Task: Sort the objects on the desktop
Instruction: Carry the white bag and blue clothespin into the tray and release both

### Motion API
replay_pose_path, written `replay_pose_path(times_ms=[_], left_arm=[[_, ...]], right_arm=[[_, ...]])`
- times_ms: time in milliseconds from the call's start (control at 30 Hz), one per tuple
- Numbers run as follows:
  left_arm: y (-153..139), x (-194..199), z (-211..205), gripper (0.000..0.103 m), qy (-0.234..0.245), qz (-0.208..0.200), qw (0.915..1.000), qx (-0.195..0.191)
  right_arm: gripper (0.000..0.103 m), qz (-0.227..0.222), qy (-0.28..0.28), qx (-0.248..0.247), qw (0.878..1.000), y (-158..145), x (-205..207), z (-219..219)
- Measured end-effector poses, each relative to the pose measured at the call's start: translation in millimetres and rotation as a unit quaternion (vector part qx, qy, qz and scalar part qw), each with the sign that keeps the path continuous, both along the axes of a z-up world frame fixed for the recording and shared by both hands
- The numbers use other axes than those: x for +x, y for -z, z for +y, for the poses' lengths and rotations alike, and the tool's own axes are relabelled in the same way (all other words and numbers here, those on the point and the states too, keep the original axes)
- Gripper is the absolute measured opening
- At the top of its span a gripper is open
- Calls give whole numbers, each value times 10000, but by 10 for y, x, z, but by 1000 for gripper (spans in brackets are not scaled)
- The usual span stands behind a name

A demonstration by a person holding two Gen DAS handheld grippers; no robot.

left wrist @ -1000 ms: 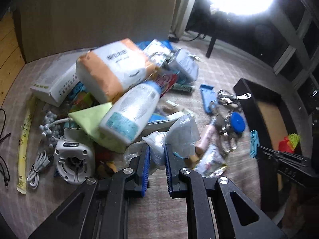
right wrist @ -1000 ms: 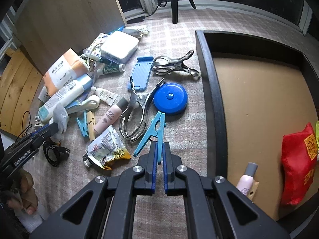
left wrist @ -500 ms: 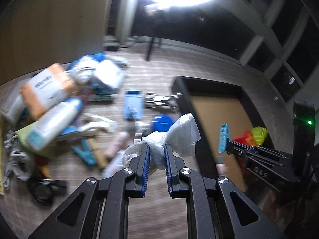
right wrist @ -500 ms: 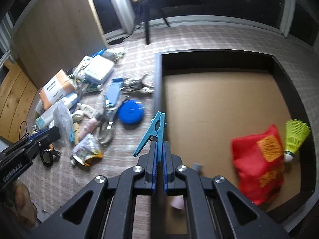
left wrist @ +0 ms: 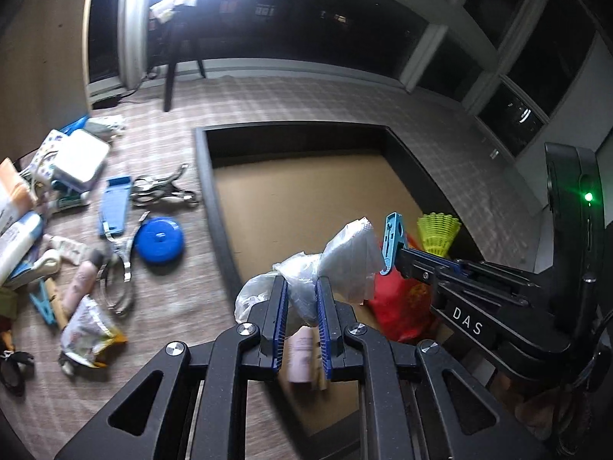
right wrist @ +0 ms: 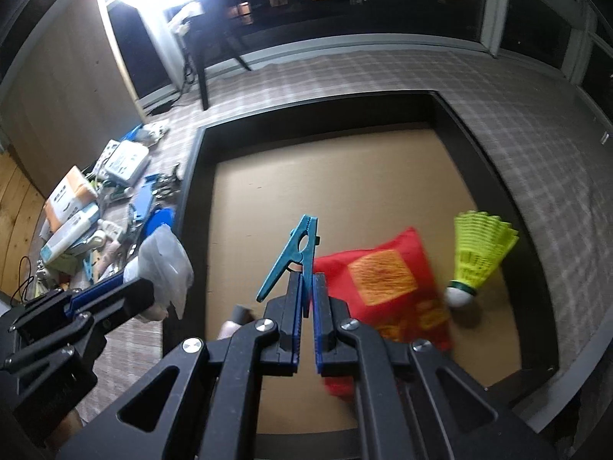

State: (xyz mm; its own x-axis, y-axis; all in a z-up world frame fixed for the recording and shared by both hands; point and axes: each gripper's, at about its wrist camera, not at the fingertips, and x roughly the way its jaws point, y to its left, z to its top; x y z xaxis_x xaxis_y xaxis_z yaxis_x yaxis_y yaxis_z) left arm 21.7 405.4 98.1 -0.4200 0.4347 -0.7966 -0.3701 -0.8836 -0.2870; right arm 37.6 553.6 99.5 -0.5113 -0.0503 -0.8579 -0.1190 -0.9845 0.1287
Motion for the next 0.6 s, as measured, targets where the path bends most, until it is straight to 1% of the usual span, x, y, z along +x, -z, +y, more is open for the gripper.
replay_pose_path(times_ms=[267,333,367,400,433,467,600], left_arm=[[-14,38,261,15,221,8,9998,-1],[-14,38,307,36,289,-44,9996,9],[-22,48,313,55,258,-26,9997,-9],[-37,61,308,56,249,43,9997,11],[-56,74,305,56,238,109,9997,-19],[-70,81,299,55,231,162,9996,-82],[-88,63,196,54,93,210,9997,-123]], right_arm=[[5,1,105,77,9999,-12,21,230],[6,6,122,117,9999,-17,24,251],[14,-18,141,147,9998,-19,18,257],[20,-19,149,142,9998,-17,16,260],[32,8,161,138,9998,-23,8,269],[38,45,191,161,9997,-36,17,266],[39,98,166,172,9997,-73,12,225]])
